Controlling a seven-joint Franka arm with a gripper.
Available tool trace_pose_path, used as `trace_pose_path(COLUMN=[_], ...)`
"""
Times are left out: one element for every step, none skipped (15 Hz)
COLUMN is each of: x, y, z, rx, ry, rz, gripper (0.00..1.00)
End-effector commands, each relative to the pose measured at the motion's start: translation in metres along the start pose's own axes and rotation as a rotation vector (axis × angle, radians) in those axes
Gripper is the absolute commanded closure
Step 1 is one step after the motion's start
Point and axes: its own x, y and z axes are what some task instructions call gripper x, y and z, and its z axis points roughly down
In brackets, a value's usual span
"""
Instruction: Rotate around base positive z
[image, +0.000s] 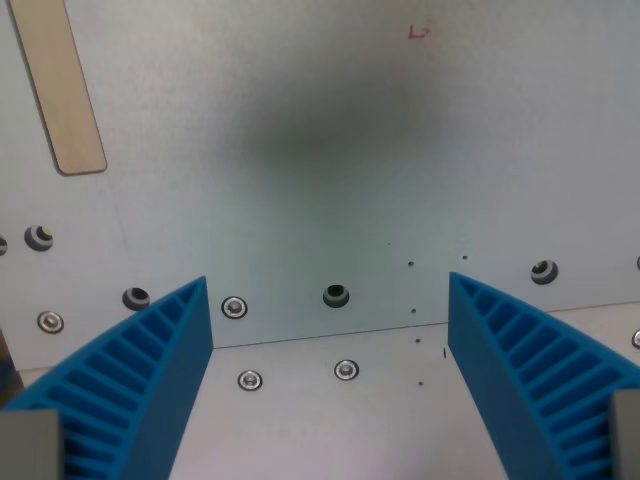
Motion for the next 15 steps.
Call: trace_pose_path(x=[0.0002, 0.0002, 0.0002, 0.0002, 0.0002, 0.0002, 0.0002, 0.0002, 0.0002, 0.0002, 0.0002, 0.0002, 0.0002, 0.0002, 0.0002], y=[0.0007, 0.0007, 0.0007, 0.0007, 0.0007, 0.0007, 0.0007, 0.0007, 0.0007, 0.0007, 0.0007, 0.0007, 0.0007, 0.0007, 0.0007], z=[-0.0028, -0.0028, -0.0028, -0.0028, -0.0028, -0.0028, -0.0028, -0.0028, -0.0028, -0.0028, -0.0028, -0.0028, -0.0028, -0.0028, -0.0028], rx=[-0.004, -0.004, -0.004, -0.005, -0.005, -0.005, -0.005, -0.006, -0.006, -0.006, -0.007, -0.007, -0.007, -0.008, -0.008], ry=[0.009, 0.009, 0.009, 0.009, 0.009, 0.009, 0.009, 0.009, 0.009, 0.009, 0.009, 0.009, 0.009, 0.01, 0.01], rz=[-0.148, -0.162, -0.175, -0.188, -0.202, -0.215, -0.228, -0.242, -0.255, -0.268, -0.281, -0.295, -0.308, -0.321, -0.335], gripper=[0.0, 0.0, 0.0, 0.0, 0.0, 0.0, 0.0, 0.0, 0.0, 0.0, 0.0, 0.0, 0.0, 0.0, 0.0])
